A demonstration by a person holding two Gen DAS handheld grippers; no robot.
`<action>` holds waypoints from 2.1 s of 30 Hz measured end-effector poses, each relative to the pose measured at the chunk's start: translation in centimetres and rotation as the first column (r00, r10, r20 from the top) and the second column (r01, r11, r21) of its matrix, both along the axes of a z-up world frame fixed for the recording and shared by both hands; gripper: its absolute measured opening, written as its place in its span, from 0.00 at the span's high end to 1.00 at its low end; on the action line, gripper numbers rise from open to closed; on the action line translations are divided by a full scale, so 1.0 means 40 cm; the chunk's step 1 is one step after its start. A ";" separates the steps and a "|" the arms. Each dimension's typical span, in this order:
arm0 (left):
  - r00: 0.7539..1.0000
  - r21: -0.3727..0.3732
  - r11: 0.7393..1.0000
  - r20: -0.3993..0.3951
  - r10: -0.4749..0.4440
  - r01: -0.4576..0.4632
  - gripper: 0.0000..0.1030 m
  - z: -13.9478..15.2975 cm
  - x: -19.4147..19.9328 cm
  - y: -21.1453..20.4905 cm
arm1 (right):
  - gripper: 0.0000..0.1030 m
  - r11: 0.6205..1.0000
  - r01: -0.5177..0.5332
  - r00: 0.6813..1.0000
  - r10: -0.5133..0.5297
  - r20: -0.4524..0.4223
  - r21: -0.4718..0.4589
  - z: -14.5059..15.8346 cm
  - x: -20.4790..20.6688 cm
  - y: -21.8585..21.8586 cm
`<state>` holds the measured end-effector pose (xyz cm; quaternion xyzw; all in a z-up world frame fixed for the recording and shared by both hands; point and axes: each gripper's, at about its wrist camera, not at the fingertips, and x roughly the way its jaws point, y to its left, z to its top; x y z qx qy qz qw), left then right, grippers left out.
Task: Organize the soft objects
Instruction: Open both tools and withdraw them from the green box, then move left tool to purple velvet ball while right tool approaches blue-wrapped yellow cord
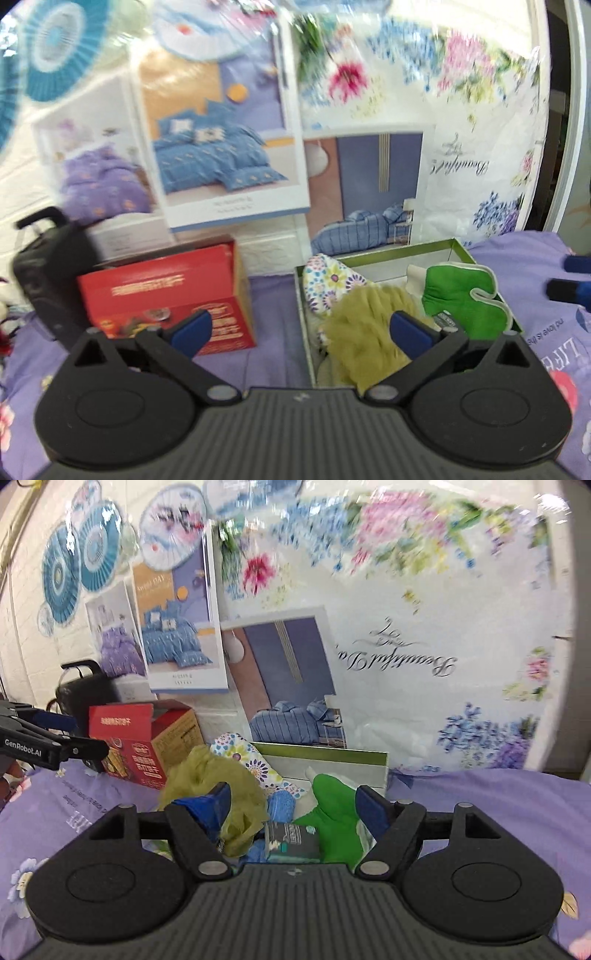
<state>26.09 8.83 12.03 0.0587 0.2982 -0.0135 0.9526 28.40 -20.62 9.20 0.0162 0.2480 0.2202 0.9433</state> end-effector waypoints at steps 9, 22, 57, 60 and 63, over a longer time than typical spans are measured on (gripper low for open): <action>0.999 0.035 0.999 0.015 0.034 -0.034 0.01 -0.017 -0.287 0.072 | 0.40 0.995 0.088 0.996 -0.088 0.002 0.039 -0.065 -0.326 -0.063; 0.976 -0.139 0.990 -0.214 -0.024 -0.006 0.01 -0.266 -0.415 0.053 | 0.39 0.976 0.177 0.967 -0.148 -0.209 0.128 -0.305 -0.495 -0.010; 0.947 -0.109 0.976 -0.282 0.150 -0.187 0.01 -0.298 -0.482 0.204 | 0.37 0.960 -0.265 0.956 0.249 -0.154 -0.092 -0.294 -0.427 0.379; 0.943 -0.134 0.967 -0.287 0.169 -0.214 0.01 -0.301 -0.486 0.230 | 0.37 0.938 -0.318 0.926 0.277 -0.256 -0.137 -0.323 -0.378 0.414; 0.939 -0.121 0.966 -0.289 0.185 -0.228 0.01 -0.303 -0.481 0.245 | 0.36 0.910 -0.411 0.866 0.368 -0.340 -0.061 -0.337 -0.385 0.424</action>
